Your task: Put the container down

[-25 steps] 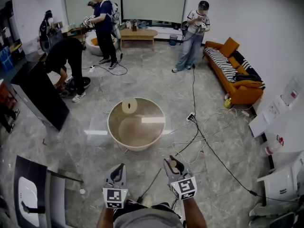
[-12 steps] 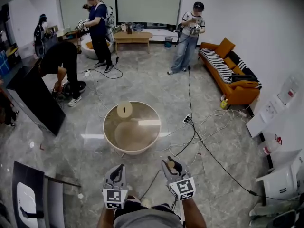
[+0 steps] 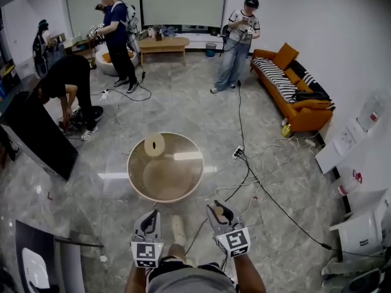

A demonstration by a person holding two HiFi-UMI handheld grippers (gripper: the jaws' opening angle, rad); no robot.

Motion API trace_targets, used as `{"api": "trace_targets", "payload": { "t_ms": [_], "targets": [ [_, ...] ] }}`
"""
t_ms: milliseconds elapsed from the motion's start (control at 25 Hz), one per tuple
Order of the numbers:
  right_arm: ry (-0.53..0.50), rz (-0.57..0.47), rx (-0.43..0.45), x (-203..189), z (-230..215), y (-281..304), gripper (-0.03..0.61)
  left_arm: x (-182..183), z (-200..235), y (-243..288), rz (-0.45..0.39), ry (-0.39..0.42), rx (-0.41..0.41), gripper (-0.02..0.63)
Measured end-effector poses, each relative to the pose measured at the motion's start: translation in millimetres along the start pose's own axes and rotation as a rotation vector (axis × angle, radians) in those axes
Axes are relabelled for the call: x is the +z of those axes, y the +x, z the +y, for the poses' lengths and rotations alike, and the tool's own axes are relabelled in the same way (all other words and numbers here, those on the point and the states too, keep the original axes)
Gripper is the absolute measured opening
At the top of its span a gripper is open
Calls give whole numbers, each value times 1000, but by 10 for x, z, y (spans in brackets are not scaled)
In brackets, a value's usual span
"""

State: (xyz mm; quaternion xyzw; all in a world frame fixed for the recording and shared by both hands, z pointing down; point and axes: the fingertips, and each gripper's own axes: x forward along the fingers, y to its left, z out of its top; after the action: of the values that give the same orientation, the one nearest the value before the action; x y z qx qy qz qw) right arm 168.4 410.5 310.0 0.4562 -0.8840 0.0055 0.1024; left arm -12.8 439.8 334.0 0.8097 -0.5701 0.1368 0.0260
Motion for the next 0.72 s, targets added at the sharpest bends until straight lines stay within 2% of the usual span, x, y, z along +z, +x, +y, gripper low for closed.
{"api": "trace_targets", "payload": {
  "t_ms": [280,720],
  "targets": [
    [18,29,-18,10,-403,702,114,151,379,779,5,-2,-21,18],
    [29,49,-9,228,-994,1902,114,352,979,1928,35,-13,-46,18]
  ]
}}
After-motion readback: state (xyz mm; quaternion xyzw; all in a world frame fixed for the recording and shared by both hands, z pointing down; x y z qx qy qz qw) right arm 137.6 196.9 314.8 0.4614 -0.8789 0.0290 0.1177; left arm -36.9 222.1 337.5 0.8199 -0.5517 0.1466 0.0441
